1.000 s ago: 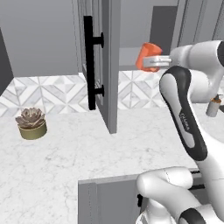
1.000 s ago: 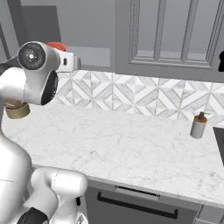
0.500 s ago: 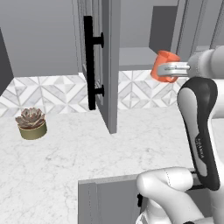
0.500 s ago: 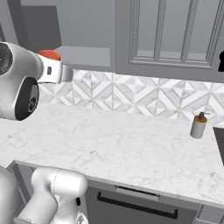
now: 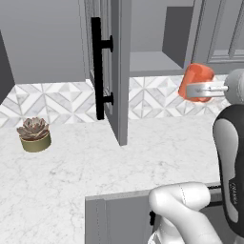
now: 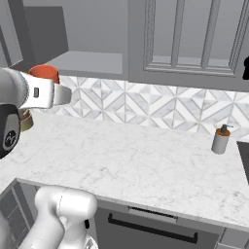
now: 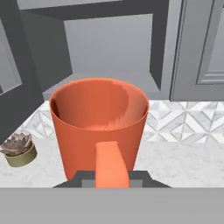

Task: Gather all objects into one cabinet and sort the glasses and bowls to opposite sides.

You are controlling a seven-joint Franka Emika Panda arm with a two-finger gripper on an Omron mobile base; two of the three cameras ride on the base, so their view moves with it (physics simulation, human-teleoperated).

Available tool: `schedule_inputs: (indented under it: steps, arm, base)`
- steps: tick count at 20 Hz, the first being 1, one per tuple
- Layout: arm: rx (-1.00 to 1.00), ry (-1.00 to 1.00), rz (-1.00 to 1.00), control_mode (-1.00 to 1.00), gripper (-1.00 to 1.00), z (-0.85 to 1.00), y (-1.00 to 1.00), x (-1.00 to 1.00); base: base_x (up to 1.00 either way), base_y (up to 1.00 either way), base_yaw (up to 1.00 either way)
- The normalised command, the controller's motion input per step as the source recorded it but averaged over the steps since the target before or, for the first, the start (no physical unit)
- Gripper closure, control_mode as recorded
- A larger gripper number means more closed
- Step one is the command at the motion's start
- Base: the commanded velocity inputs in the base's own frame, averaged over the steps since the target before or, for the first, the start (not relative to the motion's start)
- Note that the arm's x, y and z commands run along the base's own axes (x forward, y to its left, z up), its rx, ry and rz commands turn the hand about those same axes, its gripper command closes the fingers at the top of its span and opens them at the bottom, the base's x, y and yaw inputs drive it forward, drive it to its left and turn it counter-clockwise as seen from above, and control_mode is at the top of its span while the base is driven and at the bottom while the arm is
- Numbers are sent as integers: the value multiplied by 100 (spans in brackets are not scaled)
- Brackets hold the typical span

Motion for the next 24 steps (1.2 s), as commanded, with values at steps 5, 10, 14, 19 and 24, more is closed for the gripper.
schedule_inputs:
  steps: [5, 10, 14, 19, 24]
  arm:
    - [-2, 1, -7, -100, 100, 0, -17, -41]
    - [0, 2, -13, -100, 100, 0, 0, -5]
    - [0, 0, -1, 100, 100, 0, 0, 0]
    - [0, 0, 0, 100, 100, 0, 0, 0]
    - [0, 0, 0, 100, 100, 0, 0, 0]
  base:
    - [0, 0, 0]
    - [0, 0, 0]
    - [-4, -3, 0]
    - [-29, -57, 0]
    - [-28, -80, -4]
